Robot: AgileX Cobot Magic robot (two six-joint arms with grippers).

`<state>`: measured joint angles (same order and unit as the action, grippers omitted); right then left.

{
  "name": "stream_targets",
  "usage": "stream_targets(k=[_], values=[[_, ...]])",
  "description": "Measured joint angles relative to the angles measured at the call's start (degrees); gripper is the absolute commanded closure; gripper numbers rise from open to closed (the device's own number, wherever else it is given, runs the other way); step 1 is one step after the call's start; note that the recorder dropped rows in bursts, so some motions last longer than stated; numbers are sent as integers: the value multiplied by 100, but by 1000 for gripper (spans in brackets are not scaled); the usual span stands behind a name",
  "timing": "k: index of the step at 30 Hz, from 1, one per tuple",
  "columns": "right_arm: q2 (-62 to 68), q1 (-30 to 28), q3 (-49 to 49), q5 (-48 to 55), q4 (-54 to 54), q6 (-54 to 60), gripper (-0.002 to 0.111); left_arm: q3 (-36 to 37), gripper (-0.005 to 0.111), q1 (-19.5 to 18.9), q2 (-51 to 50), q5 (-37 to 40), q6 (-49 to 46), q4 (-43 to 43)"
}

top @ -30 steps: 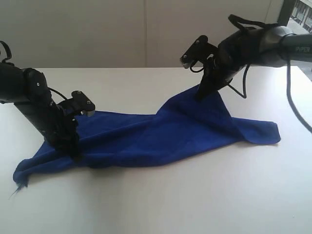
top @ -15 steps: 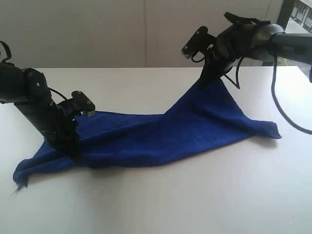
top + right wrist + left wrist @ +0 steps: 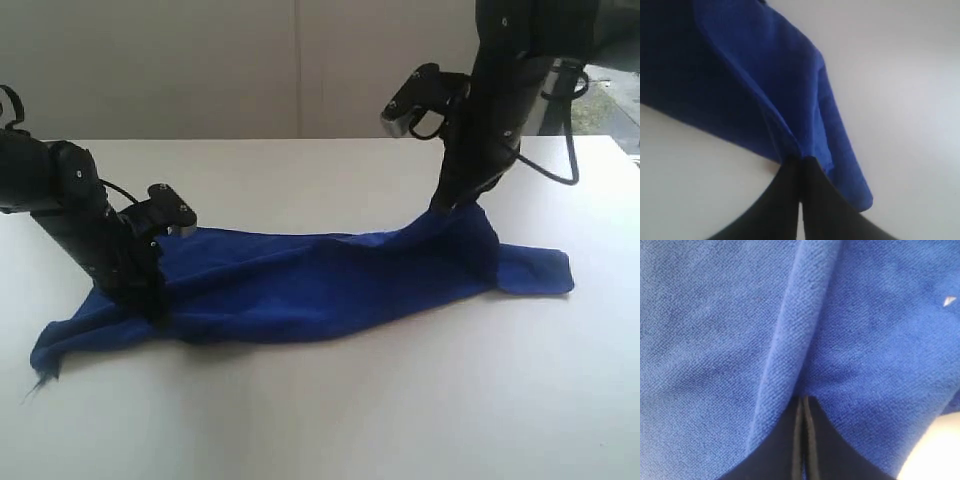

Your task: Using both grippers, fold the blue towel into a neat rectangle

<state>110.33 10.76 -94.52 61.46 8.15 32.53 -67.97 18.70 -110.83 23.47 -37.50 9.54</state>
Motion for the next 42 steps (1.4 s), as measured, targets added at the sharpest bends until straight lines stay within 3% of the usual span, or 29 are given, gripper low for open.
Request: stream_targets(k=[7,20,36,39,42], values=[[-1129,391,1605,-78,534,-717,108,0,107,0,-7,-68,0,0],[-3235,416,4387,83,645,-1376,108,0,107,0,-15,-201,0,10],[-3283,416,5693,276,1264,-2257,108,0,107,0,-28,-337,0,10],[-3283,416,5720,180,1224,-2313,97,0,107,0,-28,-350,0,10],[-3283,416,5724,3,1022,-2280,69,0,107,0,-28,-354,0,10]])
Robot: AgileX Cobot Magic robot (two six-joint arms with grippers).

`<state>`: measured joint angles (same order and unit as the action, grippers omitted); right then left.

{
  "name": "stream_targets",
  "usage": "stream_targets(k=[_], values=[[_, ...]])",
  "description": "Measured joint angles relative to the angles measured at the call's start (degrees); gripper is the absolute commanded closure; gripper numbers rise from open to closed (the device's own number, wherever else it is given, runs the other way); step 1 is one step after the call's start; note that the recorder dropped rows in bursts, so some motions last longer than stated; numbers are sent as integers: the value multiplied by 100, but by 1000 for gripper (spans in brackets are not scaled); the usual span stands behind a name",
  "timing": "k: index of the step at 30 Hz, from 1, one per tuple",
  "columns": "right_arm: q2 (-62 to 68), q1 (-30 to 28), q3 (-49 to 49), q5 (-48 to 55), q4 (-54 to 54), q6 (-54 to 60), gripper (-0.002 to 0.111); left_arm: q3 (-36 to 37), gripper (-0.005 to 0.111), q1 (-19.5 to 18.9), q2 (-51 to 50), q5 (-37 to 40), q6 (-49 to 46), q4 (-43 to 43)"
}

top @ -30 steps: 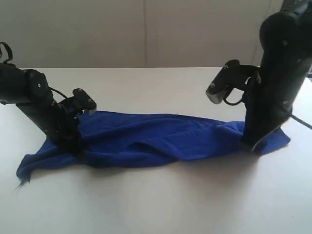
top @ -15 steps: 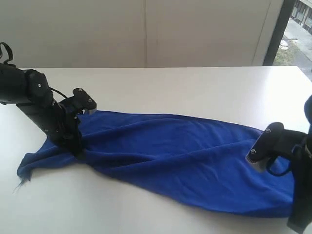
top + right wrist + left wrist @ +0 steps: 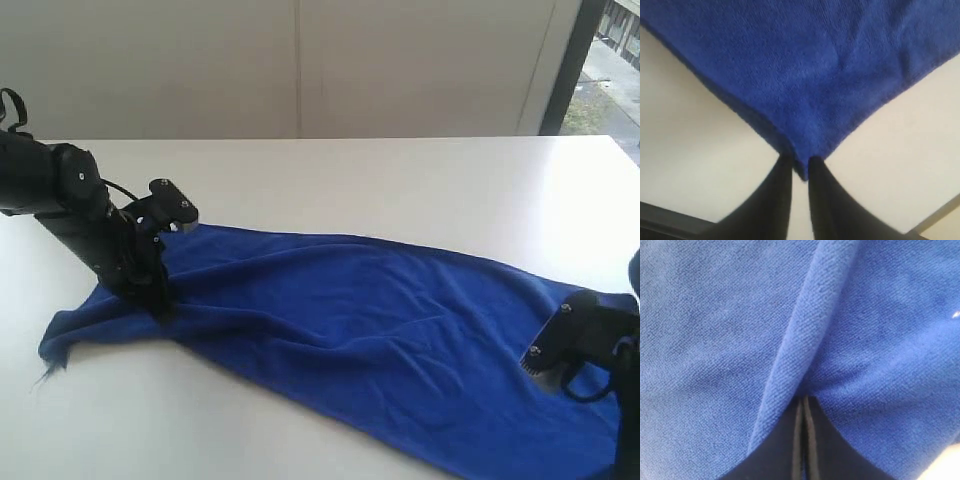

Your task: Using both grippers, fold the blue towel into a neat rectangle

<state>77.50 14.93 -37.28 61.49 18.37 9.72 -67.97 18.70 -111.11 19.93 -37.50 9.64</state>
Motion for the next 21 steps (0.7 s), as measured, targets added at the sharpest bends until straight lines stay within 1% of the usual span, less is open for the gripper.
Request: stream_targets(k=[2,3,4,6,9,13,16,20,21], values=[[0,0,0,-76,-105,27,49,0,107,0,0,0,0,0],[0,0,0,-114,-130,27,44,0,107,0,0,0,0,0],[0,0,0,-137,-137,27,41,0,107,0,0,0,0,0],[0,0,-17,-150,-164,-12,42,0,107,0,0,0,0,0],[-14,0,-246,-150,-177,-191,50,0,107,0,0,0,0,0],[-165,0,-706,-316,-187,-470,64,14,107,0,116,-19,-10,-12],[-272,0,-986,-751,-192,-782,80,38,107,0,410,-188,-10,-13],[-203,0,-1164,-1338,-106,-1048,108,38,107,0,814,-762,-10,-13],[-132,0,-1188,-1426,-44,-1120,108,24,107,0,844,-878,-10,-13]])
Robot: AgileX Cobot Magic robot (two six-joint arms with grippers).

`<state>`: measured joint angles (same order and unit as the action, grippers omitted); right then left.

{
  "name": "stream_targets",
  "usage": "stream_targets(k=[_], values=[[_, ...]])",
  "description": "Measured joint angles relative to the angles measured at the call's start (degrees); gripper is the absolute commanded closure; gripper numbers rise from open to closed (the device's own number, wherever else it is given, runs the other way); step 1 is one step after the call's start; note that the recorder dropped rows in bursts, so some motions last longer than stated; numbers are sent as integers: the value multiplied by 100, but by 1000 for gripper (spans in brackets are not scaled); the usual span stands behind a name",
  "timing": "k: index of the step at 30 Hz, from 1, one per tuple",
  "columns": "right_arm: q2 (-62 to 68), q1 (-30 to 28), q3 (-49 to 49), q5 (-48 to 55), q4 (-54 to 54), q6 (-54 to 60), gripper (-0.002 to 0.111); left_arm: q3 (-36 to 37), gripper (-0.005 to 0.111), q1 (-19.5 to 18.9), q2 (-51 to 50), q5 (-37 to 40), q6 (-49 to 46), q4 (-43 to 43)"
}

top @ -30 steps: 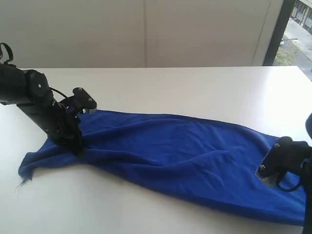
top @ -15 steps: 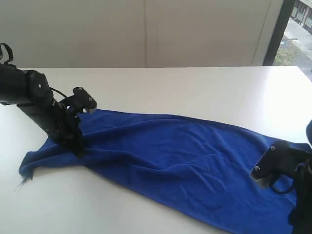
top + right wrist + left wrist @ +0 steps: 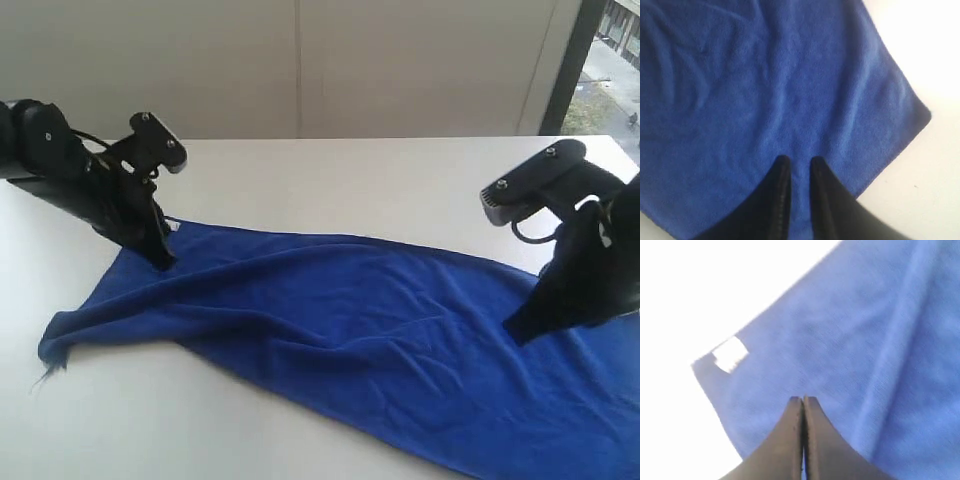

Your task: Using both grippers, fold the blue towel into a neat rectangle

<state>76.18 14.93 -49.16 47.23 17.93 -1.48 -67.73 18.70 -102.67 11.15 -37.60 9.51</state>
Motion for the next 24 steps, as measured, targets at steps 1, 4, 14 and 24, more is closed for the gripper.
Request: stream_targets(k=[1,4,14,24], values=[[99,0,-34,-22,60,-88,108,-43,107,0,-2,-108,0,0],[448,0,-43,88,143,-251,108,-256,107,0,-213,-243,0,-77],[898,0,-43,799,125,-313,108,-1637,107,-218,-1427,478,0,-355],[906,0,102,874,103,-341,108,-2280,107,-512,-2209,659,10,-492]])
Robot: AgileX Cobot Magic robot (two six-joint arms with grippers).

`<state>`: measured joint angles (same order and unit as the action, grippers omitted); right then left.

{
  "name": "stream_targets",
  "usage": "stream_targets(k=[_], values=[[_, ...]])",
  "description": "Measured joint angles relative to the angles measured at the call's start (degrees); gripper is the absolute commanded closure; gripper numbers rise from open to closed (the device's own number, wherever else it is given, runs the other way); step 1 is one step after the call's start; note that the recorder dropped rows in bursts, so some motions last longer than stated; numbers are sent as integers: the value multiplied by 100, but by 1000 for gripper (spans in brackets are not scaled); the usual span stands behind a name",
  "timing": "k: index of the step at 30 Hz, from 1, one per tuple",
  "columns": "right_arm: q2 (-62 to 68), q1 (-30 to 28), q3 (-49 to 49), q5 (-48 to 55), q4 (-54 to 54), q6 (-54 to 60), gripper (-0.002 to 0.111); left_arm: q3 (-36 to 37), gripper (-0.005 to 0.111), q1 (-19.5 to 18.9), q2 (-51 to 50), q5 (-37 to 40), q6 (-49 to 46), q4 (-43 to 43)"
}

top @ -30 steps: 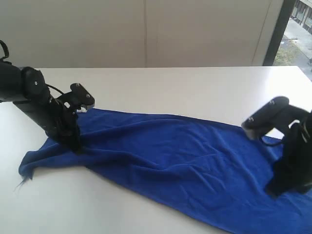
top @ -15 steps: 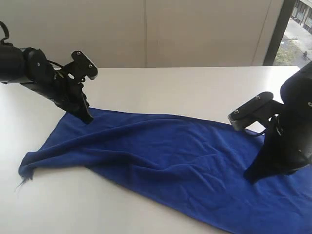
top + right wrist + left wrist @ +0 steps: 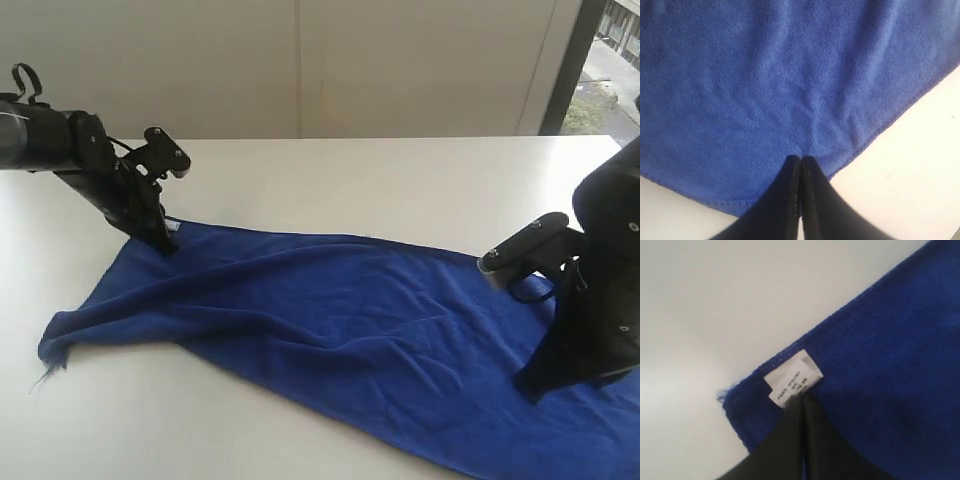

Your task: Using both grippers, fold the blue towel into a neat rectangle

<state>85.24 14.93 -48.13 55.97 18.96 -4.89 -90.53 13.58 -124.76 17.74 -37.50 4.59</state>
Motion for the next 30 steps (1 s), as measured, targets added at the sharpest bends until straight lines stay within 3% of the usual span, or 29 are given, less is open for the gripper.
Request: stream_targets(k=[9,20,24,27,30], values=[[0,0,0,0,0,0,108,-439,107,-77,-324,-49,201,-294],[0,0,0,-209,-20,0,108,-528,107,-783,-374,46,608,-615],[46,-21,-15,-864,83,-77,108,-541,107,-934,-374,108,611,-639],[561,-501,-686,-1207,175,-230,108,-541,107,-955,-374,131,611,-663],[1543,-1196,-1871,-1063,-260,367,108,-541,107,-955,-374,155,621,-689]])
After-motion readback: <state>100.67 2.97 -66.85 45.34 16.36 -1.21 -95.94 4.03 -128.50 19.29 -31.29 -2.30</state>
